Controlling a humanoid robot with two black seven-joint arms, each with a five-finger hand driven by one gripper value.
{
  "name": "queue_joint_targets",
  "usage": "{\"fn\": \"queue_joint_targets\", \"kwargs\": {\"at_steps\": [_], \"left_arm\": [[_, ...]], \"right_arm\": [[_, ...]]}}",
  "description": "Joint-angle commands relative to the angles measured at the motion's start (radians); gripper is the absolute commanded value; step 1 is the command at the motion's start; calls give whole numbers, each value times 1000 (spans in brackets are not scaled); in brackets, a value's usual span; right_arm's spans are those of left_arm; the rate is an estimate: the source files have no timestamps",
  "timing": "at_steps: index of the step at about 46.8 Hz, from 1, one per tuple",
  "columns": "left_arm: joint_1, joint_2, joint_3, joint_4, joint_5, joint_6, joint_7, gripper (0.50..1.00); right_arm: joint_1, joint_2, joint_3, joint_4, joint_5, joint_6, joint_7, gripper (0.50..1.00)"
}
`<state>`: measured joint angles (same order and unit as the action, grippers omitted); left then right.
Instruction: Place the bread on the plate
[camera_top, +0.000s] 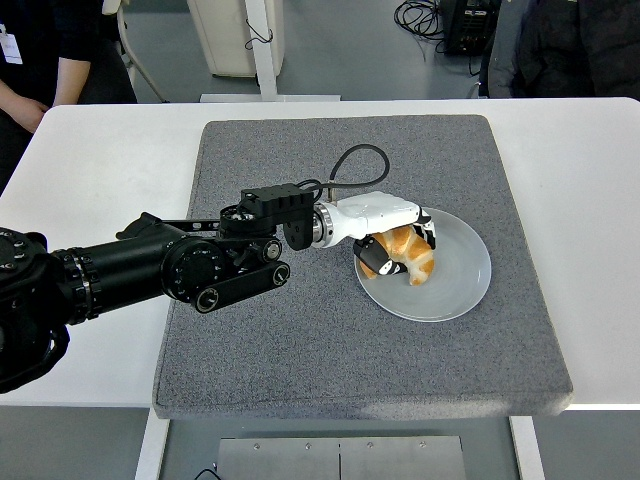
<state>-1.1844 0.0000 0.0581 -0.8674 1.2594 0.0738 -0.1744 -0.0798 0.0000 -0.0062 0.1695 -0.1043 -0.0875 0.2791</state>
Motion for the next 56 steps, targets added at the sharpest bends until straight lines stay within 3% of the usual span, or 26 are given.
{"fn": "queue_joint_targets", "kwargs": {"at_steps": [1,15,24,35,44,56], "left_arm": [[0,0,0,1,0,0,0,500],[2,0,-9,-1,-24,1,1,500],[-1,0,-3,-1,-153,1,1,654],[0,0,-4,-1,-164,0,1,827],[0,0,-6,-1,-164,0,3,881],[-15,0,-30,-1,-235,-2,4,892]], "right_arm": [[0,0,0,1,0,0,0,1000],[0,0,-1,2,0,0,0,1000],[0,0,-1,2,0,0,0,1000],[0,0,0,5,0,0,0,1000],[0,0,-1,4,0,0,0,1000],[0,0,-3,4,0,0,0,1000]]}}
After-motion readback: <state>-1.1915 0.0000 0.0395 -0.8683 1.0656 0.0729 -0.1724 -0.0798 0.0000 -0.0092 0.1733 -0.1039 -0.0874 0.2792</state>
